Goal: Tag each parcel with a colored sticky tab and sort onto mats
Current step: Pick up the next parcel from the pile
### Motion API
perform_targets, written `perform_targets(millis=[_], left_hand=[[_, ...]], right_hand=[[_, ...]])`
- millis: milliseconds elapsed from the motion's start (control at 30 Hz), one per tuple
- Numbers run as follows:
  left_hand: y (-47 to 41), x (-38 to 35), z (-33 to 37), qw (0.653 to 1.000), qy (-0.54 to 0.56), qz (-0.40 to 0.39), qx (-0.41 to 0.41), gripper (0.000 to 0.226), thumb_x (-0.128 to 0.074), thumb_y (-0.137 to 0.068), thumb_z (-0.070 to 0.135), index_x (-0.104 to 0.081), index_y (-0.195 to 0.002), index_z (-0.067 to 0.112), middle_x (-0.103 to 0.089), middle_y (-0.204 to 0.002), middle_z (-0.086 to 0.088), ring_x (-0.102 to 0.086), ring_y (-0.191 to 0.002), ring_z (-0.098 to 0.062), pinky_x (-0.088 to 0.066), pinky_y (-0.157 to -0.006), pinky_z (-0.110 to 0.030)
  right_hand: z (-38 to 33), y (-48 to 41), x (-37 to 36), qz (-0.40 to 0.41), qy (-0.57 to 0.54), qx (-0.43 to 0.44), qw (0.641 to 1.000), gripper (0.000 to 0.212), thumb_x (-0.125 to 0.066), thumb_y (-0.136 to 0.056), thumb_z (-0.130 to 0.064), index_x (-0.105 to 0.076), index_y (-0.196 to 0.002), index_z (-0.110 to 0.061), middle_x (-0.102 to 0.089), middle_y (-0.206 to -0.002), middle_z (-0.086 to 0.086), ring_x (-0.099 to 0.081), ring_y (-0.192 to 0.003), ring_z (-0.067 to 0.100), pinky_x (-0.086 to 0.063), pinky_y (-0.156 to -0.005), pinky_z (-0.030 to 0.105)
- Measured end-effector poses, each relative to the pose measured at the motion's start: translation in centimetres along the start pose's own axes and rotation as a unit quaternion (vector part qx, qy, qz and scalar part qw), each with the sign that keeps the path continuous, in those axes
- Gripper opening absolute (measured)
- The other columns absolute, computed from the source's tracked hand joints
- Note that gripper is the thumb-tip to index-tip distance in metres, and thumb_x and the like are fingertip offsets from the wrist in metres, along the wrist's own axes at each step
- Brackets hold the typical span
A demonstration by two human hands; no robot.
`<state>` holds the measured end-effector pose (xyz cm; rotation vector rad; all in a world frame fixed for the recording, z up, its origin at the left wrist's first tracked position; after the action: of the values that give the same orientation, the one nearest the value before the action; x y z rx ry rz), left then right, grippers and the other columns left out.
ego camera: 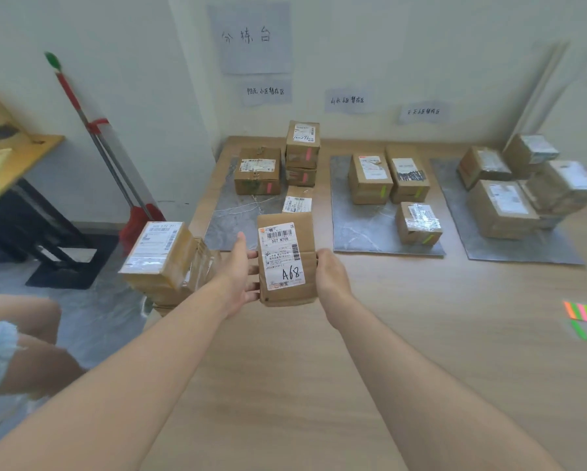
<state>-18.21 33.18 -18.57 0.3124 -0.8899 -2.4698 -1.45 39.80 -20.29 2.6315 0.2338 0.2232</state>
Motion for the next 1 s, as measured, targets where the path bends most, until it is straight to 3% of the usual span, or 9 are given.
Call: perform_targets(millis=[133, 367, 500, 733, 867, 1000], left_hand=[[1.2, -0.7, -0.5, 0.999, -0.009, -0.035, -0.012, 0.072, -0.026, -0.096, 0.073, -0.055, -0.133, 0.019, -0.067, -0.121, -0.01, -0.067, -0.106, -0.033, -0.051, -0.099, -0.053], [3.8, -1.8, -3.1, 0.995, -0.031, -0.094, -0.001, 0.07, -0.024, -0.098, 0.071, -0.056, -0.133, 0.02, -0.065, -0.122, -0.011, -0.066, -0.107, -0.037, -0.051, -0.1, -0.053], [4.7, -2.7, -4.6, 0.994, -0.031, -0.105, 0.015, 0.068, -0.023, -0.099, 0.069, -0.056, -0.131, 0.019, -0.066, -0.117, -0.011, -0.067, -0.102, -0.036, -0.054, -0.093, -0.048], [6.0, -6.2, -6.3, 0.991, -0.037, -0.124, 0.038, 0.071, -0.022, -0.099, 0.069, -0.056, -0.135, 0.018, -0.063, -0.113, -0.016, -0.067, -0.096, -0.037, -0.055, -0.072, -0.043], [5.9, -8.6, -7.4, 0.99, -0.035, -0.124, 0.052, 0.073, -0.022, -0.098, 0.071, -0.059, -0.133, 0.018, -0.063, -0.113, -0.018, -0.067, -0.099, -0.039, -0.057, -0.083, -0.048], [5.4, -11.3, -8.9, 0.991, -0.038, -0.113, 0.054, 0.073, -0.022, -0.098, 0.072, -0.059, -0.133, 0.019, -0.063, -0.116, -0.017, -0.067, -0.102, -0.039, -0.056, -0.09, -0.049]], right_hand=[[-0.1, 1.9, 1.5, 0.034, -0.002, 0.023, 0.999, 0.032, -0.033, -0.091, -0.039, -0.06, -0.089, -0.022, -0.069, -0.096, 0.001, -0.054, -0.081, 0.019, -0.04, -0.069, 0.034], [2.2, 5.3, 3.8, 0.082, 0.007, 0.02, 0.996, 0.046, -0.031, -0.088, -0.043, -0.066, -0.103, -0.017, -0.073, -0.102, 0.0, -0.063, -0.091, 0.02, -0.043, -0.07, 0.033], [3.2, 6.9, 5.7, 0.098, -0.009, 0.023, 0.995, 0.032, -0.032, -0.097, -0.034, -0.06, -0.093, -0.02, -0.067, -0.093, -0.001, -0.054, -0.077, 0.016, -0.038, -0.063, 0.031], [4.9, 7.7, 10.0, 0.12, -0.016, 0.021, 0.992, 0.032, -0.03, -0.097, -0.032, -0.057, -0.086, -0.021, -0.067, -0.088, -0.001, -0.053, -0.073, 0.016, -0.037, -0.061, 0.032], [6.2, 6.8, 12.4, 0.122, -0.02, 0.015, 0.992, 0.032, -0.031, -0.095, -0.035, -0.06, -0.088, -0.021, -0.069, -0.095, 0.001, -0.054, -0.077, 0.017, -0.039, -0.064, 0.032], [7.2, 5.5, 15.3, 0.116, -0.027, 0.007, 0.993, 0.036, -0.031, -0.099, -0.033, -0.061, -0.087, -0.018, -0.067, -0.089, -0.003, -0.054, -0.075, 0.016, -0.038, -0.062, 0.031]])
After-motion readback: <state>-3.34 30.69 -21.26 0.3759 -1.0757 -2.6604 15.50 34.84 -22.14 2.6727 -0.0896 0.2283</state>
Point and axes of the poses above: each hand's wrist, its own y-axis away from the middle knuckle, its own x-axis out of the back of the hand, z = x × y, the point moved 7 cm from there along -y, towards the middle knuckle
